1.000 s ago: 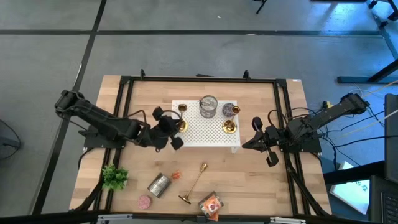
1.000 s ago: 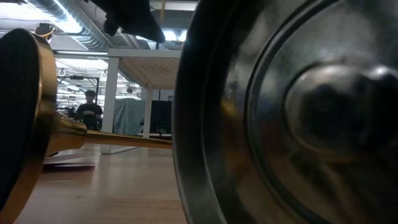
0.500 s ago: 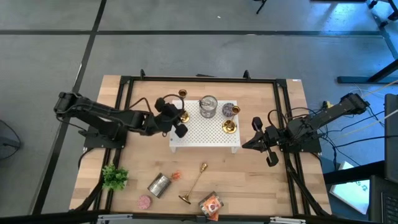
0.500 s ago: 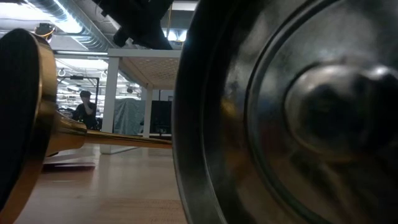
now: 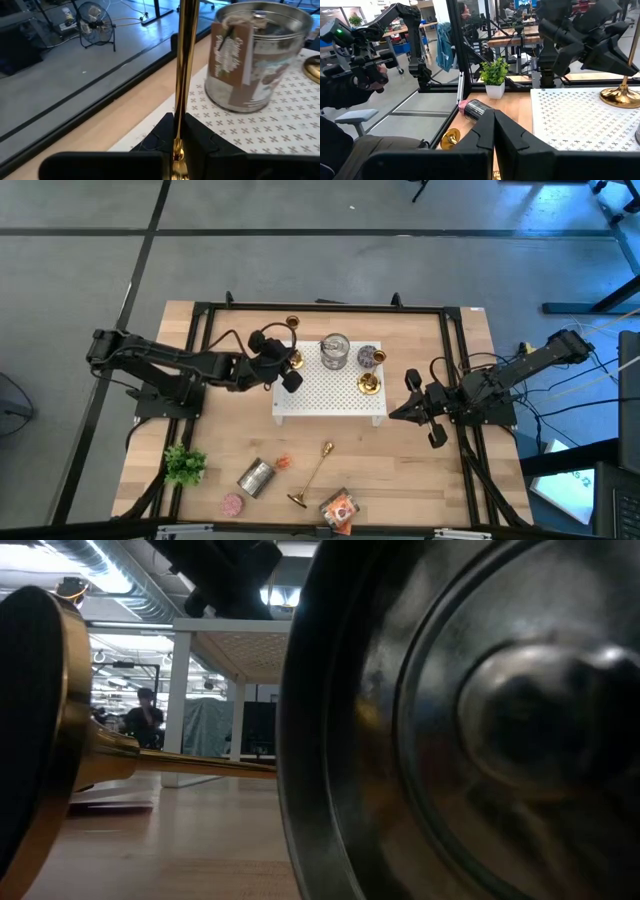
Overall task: Pick & Place candle stick holders
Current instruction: Put the left gold candle holder on the shelf
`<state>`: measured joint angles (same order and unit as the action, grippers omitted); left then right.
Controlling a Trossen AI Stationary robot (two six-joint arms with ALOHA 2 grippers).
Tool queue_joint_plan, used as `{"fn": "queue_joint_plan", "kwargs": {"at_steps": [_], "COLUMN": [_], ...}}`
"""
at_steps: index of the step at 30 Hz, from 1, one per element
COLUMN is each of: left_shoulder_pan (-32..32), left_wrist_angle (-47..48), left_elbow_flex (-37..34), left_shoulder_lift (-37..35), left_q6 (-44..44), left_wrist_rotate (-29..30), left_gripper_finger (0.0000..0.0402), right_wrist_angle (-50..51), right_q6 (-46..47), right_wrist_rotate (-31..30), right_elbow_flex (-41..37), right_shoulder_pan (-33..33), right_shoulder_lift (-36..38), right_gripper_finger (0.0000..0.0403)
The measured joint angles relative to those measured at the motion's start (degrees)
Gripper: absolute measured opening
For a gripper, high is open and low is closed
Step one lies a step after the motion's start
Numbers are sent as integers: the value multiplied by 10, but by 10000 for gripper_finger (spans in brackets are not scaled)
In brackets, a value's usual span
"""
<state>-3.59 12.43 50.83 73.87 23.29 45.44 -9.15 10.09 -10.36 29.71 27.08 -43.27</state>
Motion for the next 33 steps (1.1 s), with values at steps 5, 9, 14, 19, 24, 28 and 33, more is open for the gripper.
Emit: {"fn": "queue_joint_plan", "kwargs": {"at_steps": [5,9,14,19,24,28,33], "left_shoulder_pan": [11,15,16,16,16,14,5], "left_wrist_angle": [1,2,2,2,12,16,15], "left_elbow_flex": [0,0,0,0,-2,-2,-2], "left_shoulder_lift": [0,0,0,0,2,2,-2], "left_q6": [-4,-4,-5,-4,-7,-4,-2], "left_wrist_rotate": [-2,-4,-6,-1,1,8,12], "left_gripper_finger": [15,15,15,23,43,56,72], "right_wrist_angle": [0,-1,-1,-1,-1,-1,-1], "right_q6": [1,2,2,2,2,2,2], "right_wrist_rotate": [0,0,0,0,0,0,0], "right_elbow_flex": [0,0,0,0,0,0,0], "right_shoulder_pan": [0,0,0,0,0,0,0], "right_shoulder_lift": [-5,-10,-10,-10,-10,-10,-10], "right_gripper_finger": [5,5,5,5,5,5,5]}}
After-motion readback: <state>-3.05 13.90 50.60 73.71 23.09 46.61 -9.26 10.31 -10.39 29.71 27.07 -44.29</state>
